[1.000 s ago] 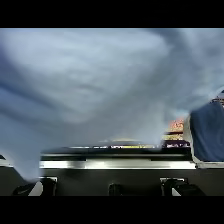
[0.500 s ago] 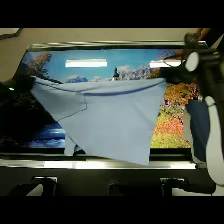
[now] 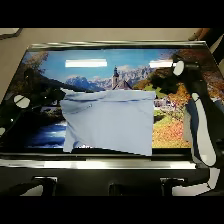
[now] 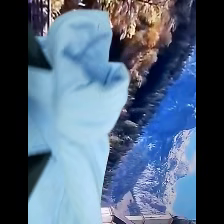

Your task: Fold the shirts.

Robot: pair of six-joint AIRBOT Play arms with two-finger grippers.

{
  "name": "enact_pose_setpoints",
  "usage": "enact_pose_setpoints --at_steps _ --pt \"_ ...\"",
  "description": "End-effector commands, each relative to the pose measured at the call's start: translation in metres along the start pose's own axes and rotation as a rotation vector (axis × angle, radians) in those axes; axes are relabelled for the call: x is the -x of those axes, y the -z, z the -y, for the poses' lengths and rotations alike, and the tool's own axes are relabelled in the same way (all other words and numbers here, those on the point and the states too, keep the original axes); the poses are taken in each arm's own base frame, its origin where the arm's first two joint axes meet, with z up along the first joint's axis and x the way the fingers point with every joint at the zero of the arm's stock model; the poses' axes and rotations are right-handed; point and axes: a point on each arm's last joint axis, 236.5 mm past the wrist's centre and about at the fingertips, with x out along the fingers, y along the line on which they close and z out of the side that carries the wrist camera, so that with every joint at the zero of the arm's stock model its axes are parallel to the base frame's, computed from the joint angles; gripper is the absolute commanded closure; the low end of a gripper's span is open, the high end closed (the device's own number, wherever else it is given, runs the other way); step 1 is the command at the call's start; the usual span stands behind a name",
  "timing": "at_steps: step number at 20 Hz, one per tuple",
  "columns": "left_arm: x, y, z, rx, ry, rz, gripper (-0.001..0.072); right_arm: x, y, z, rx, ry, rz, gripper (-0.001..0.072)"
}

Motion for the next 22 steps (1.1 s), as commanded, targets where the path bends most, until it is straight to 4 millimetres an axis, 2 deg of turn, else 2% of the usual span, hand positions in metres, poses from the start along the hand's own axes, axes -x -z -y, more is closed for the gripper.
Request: enact_pose_setpoints --at_steps 1,2,3,5,7,8,10,11,13,16,17,19,20,21,22 --pt "0.028 0.024 -0.031 -0.029 -0.063 -0.234 -0.0012 0.040 0.021 0.023 0.001 -0.095 -0.154 0.0272" --pt "0.040 0.035 -0.045 -0.005 -0.083 -0.307 -0.0011 0.048 0.038 0.041 -0.013 -0.099 -0.252 0.0207" --pt "0.048 0.054 -0.056 0.031 -0.091 -0.386 -0.0005 0.053 0.060 0.059 -0.008 -0.083 -0.356 0.0198" --pt "0.056 0.102 -0.068 0.089 -0.097 -0.544 0.0093 0.052 0.109 0.079 0.018 -0.059 -0.530 0.0196" --pt "0.055 0.160 -0.066 0.127 -0.068 -0.686 0.0118 0.037 0.153 0.083 -0.005 -0.066 -0.593 0.0193" --pt "0.054 0.184 -0.060 0.122 -0.029 -0.740 0.0118 0.029 0.172 0.084 -0.022 -0.074 -0.608 0.0145" --pt "0.054 0.223 -0.049 0.117 0.026 -0.815 0.0118 0.020 0.209 0.087 -0.046 -0.095 -0.655 0.0134" --pt "0.052 0.235 -0.048 0.121 0.032 -0.831 0.0119 0.018 0.224 0.091 -0.052 -0.092 -0.684 0.0093" --pt "0.048 0.249 -0.046 0.132 0.033 -0.839 0.0121 0.012 0.247 0.094 -0.059 -0.103 -0.733 0.0081" --pt "0.042 0.254 -0.039 0.136 0.046 -0.845 0.0135 -0.002 0.271 0.094 -0.106 -0.124 -0.761 0.0081" --pt "0.039 0.256 -0.034 0.145 0.060 -0.853 0.0244 -0.006 0.279 0.090 -0.123 -0.146 -0.772 0.0081" --pt "0.037 0.262 -0.029 0.141 0.070 -0.874 0.0313 -0.012 0.295 0.089 -0.159 -0.165 -0.792 0.0081" --pt "0.037 0.263 -0.027 0.136 0.071 -0.877 0.0487 -0.015 0.303 0.089 -0.177 -0.167 -0.800 0.0082" --pt "0.038 0.263 -0.027 0.135 0.072 -0.880 0.0615 -0.018 0.310 0.088 -0.197 -0.176 -0.808 0.0082" --pt "0.039 0.263 -0.027 0.135 0.074 -0.884 0.0676 -0.020 0.315 0.085 -0.212 -0.190 -0.810 0.0083"
